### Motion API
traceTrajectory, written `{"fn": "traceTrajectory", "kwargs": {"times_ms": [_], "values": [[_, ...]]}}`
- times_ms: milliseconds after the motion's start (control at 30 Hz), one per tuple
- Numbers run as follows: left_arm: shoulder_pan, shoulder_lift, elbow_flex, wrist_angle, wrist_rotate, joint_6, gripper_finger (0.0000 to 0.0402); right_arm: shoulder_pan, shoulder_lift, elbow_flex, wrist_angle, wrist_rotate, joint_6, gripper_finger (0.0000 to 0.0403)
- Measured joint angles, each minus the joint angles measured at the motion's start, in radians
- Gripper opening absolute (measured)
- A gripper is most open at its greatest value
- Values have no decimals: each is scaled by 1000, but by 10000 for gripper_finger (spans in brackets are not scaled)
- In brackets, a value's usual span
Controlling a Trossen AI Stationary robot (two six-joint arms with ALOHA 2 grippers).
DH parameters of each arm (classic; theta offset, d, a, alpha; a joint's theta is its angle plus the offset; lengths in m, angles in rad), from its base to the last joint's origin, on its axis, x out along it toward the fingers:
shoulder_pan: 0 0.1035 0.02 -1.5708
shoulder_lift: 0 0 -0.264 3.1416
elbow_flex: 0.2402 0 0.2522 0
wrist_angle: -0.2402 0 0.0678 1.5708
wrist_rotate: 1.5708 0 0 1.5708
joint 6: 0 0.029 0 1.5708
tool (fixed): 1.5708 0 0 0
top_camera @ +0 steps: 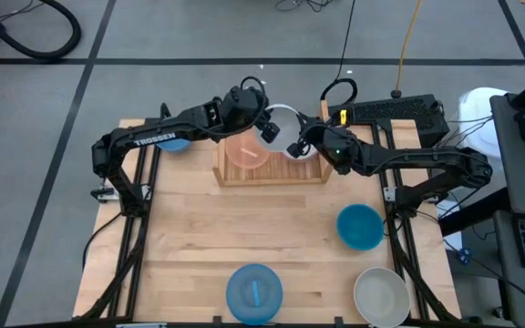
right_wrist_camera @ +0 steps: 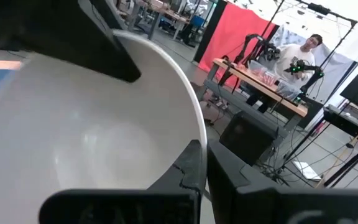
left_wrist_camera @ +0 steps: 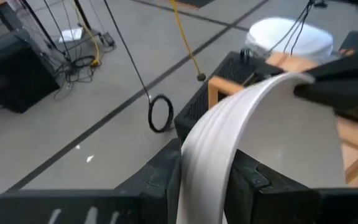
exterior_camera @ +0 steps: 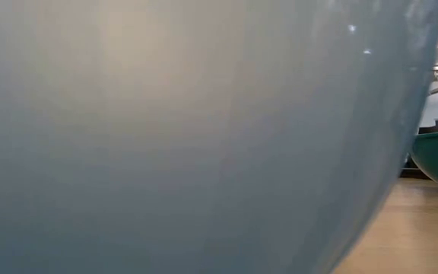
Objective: Place and stack bowls onto a shelf
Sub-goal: Stack the white bowl on top of the white bowl on the shelf
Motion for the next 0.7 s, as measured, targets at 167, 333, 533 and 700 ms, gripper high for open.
{"fn": "traceTrajectory", "kwargs": {"times_ms": [167, 333, 533, 700], "values": [[0, -4, 0, 28, -3, 40, 94, -4, 0, 0, -5, 10, 3, 1], [1, -24, -1, 43, -6, 148, 94, -11, -1, 2, -15, 9, 3, 1], [6, -39, -1, 50, -11, 216, 95, -12, -1, 3, -13, 10, -1, 1], [9, -39, -1, 45, -15, 265, 95, -12, -1, 3, -15, 13, -11, 1]]}}
